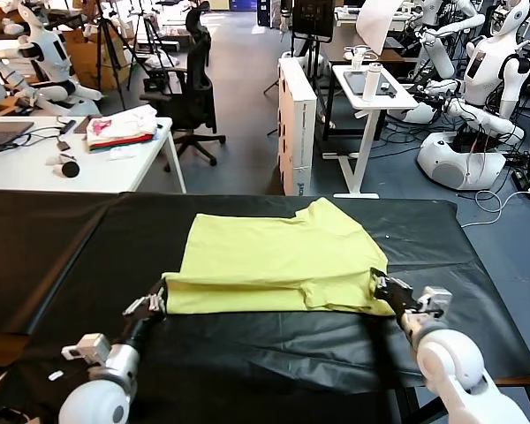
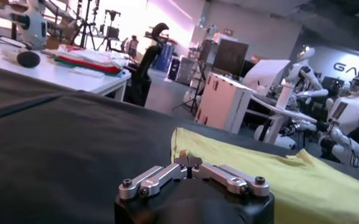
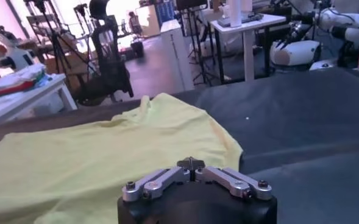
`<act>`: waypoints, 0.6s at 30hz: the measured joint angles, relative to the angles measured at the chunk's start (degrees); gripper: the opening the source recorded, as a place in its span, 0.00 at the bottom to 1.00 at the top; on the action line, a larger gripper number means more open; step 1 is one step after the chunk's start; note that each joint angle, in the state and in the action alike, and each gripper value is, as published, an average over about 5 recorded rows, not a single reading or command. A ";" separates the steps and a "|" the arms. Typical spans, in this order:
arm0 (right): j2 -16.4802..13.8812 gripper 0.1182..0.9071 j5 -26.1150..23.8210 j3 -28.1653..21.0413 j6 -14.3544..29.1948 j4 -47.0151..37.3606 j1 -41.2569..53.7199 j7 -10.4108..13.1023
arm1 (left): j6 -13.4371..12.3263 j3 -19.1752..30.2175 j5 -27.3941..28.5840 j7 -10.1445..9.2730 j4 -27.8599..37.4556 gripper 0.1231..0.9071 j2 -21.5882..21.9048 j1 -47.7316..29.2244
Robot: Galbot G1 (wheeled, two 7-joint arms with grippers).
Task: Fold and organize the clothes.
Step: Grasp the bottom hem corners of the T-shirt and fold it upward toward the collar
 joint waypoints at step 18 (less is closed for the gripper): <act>-2.58 0.56 -3.29 2.70 0.58 3.85 -2.97 -4.07 | 0.24 2.28 1.27 -1.36 3.53 0.25 1.60 -3.81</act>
